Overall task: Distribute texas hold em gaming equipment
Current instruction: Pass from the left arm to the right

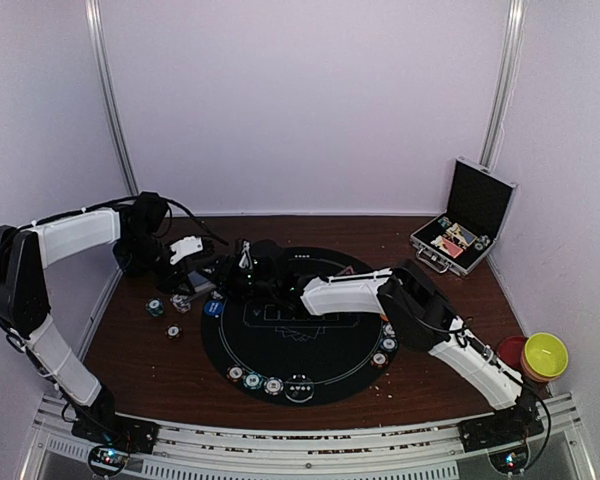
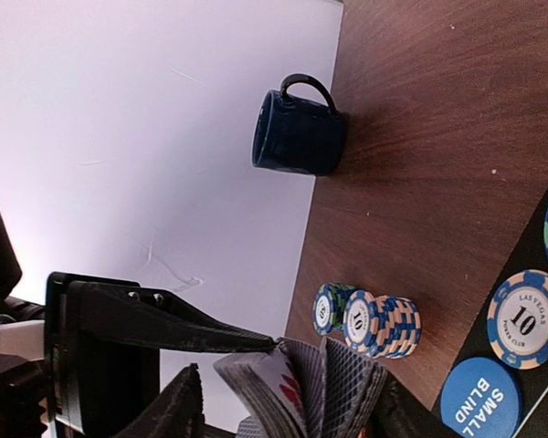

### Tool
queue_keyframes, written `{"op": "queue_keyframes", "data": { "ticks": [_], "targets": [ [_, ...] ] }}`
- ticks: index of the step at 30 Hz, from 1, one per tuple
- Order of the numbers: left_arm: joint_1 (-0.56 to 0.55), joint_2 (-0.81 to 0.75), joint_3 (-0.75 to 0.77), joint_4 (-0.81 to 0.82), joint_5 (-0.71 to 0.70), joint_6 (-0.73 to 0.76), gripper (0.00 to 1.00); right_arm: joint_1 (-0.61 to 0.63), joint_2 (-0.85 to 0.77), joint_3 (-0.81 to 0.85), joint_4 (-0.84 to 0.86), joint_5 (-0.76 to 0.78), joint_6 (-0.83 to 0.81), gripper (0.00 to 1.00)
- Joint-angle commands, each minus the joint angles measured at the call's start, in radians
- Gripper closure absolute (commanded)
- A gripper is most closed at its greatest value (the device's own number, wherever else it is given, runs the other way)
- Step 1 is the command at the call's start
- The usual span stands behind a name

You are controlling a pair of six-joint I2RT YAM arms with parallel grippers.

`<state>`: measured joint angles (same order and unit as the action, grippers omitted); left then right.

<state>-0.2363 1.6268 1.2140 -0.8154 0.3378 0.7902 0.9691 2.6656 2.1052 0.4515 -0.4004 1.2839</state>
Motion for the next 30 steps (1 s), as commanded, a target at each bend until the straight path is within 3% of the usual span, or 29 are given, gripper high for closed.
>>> {"op": "queue_keyframes", "data": {
  "ticks": [1,7,11,14,15,24,30],
  "targets": [
    [-0.023,-0.031,-0.013,0.040,0.021,-0.012,0.48,0.005,0.032,0.035,0.015,-0.006,0.020,0.51],
    [-0.034,-0.019,-0.026,0.056,0.014,-0.017,0.42,0.006,0.029,0.018,0.041,-0.035,0.027,0.80],
    [-0.034,-0.023,-0.035,0.067,0.019,-0.022,0.28,0.007,0.011,-0.012,0.071,-0.051,0.039,1.00],
    [-0.034,-0.037,-0.036,0.074,0.025,-0.028,0.05,0.005,-0.019,-0.048,0.075,-0.049,0.027,1.00],
    [-0.035,-0.042,-0.034,0.074,0.028,-0.029,0.03,0.004,-0.032,-0.061,0.078,-0.049,0.023,1.00],
    [-0.041,-0.109,-0.025,0.081,0.131,-0.037,0.02,-0.021,-0.240,-0.343,0.156,-0.040,-0.013,1.00],
    [-0.100,-0.187,-0.084,0.243,0.178,-0.107,0.02,-0.041,-0.435,-0.569,0.204,-0.022,-0.061,1.00]
  ]
}}
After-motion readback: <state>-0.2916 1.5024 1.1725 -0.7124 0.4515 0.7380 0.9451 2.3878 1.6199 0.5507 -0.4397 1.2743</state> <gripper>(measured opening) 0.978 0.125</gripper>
